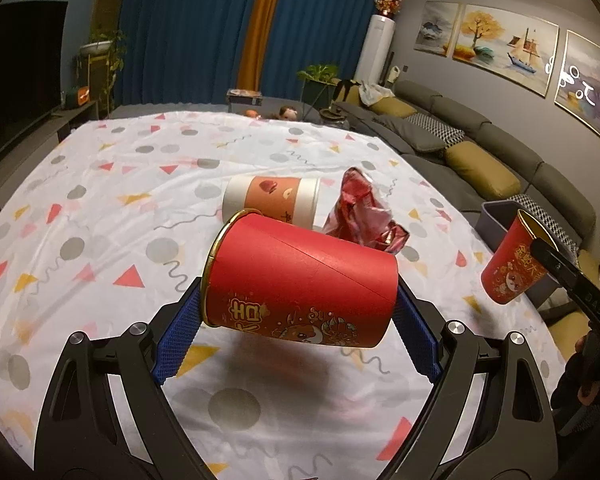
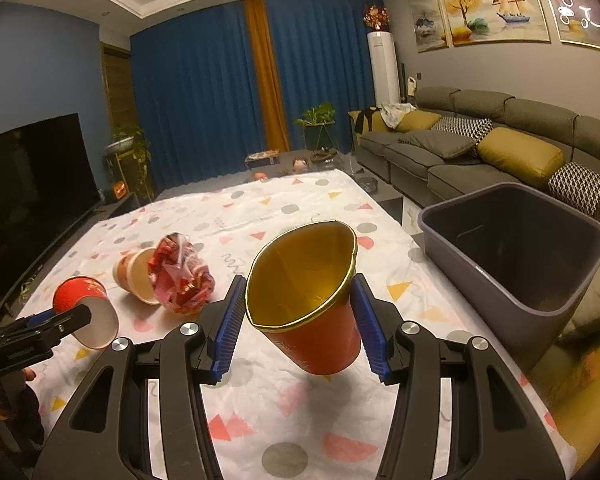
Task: Collect trash
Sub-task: 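Carry both red cups over the grey bin with both tools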
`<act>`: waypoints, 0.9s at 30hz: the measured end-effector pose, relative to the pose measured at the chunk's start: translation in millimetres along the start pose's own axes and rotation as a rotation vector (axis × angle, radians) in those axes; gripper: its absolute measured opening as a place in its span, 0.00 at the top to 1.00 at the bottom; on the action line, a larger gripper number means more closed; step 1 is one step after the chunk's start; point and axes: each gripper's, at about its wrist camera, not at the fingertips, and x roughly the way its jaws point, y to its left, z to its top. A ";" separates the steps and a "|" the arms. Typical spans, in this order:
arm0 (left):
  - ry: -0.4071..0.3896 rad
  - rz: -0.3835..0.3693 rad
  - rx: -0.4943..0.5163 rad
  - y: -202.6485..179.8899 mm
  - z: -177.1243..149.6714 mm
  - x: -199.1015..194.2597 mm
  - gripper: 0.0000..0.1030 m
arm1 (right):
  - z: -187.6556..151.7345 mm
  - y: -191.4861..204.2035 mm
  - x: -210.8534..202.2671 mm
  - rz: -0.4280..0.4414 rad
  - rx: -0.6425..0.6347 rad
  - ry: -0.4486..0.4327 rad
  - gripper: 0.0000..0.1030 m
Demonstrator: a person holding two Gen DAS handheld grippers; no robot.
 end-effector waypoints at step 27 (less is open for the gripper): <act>-0.097 -0.147 0.174 -148.4 38.5 -28.9 0.16 | 33.0 -70.3 -58.3 -0.043 0.026 -0.147 0.49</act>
